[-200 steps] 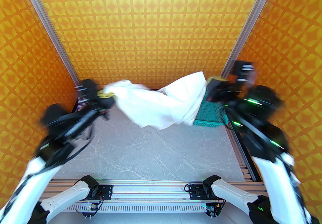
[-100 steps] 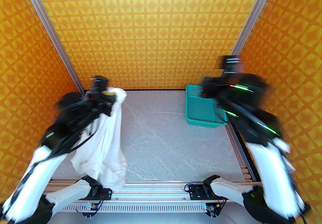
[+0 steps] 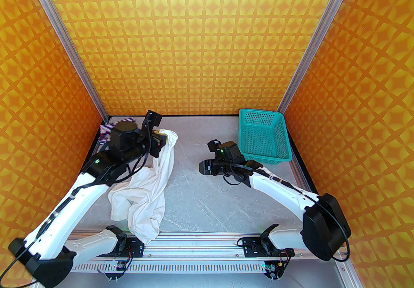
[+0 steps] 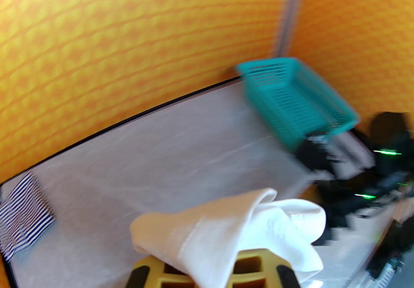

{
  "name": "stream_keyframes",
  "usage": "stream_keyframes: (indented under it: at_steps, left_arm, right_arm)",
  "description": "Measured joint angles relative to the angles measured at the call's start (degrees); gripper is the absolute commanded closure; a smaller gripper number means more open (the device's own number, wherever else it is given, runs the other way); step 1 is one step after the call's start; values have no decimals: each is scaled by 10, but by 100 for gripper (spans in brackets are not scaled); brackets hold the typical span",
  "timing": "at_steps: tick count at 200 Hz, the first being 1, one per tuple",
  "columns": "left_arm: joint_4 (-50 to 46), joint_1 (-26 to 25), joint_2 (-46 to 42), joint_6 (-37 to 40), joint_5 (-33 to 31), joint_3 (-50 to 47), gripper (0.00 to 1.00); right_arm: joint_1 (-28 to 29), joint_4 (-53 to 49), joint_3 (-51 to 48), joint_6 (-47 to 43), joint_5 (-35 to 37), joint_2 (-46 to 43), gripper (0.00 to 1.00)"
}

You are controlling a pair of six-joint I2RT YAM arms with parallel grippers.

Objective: Fold and stack the mixed laundry pile

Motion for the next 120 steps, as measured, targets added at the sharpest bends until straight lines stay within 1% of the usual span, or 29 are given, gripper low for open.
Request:
stream_keyframes:
  at_steps: [17, 37, 59, 76, 97, 120]
  left_arm:
    - [-6, 0, -35, 11, 37, 2, 100]
    - [-26, 0, -68, 28, 64, 17, 100]
    - [-62, 0, -86, 52, 90, 56, 100]
    - [-92, 0, -93, 72, 99, 84, 100]
    - [-124, 2, -103, 94, 98, 100, 100]
    - [-160, 9, -110, 107, 78, 100, 100]
  right_arm:
    - [0, 60, -10, -31, -12, 0, 30]
    - [0, 126, -18, -71, -40, 14, 26]
    - [0, 200, -22, -94, -88, 61, 23]
    - [3, 250, -22, -94, -122, 107, 23]
    - [23, 277, -16, -91, -138, 160, 23]
    - [61, 251, 14, -83, -125, 212, 26]
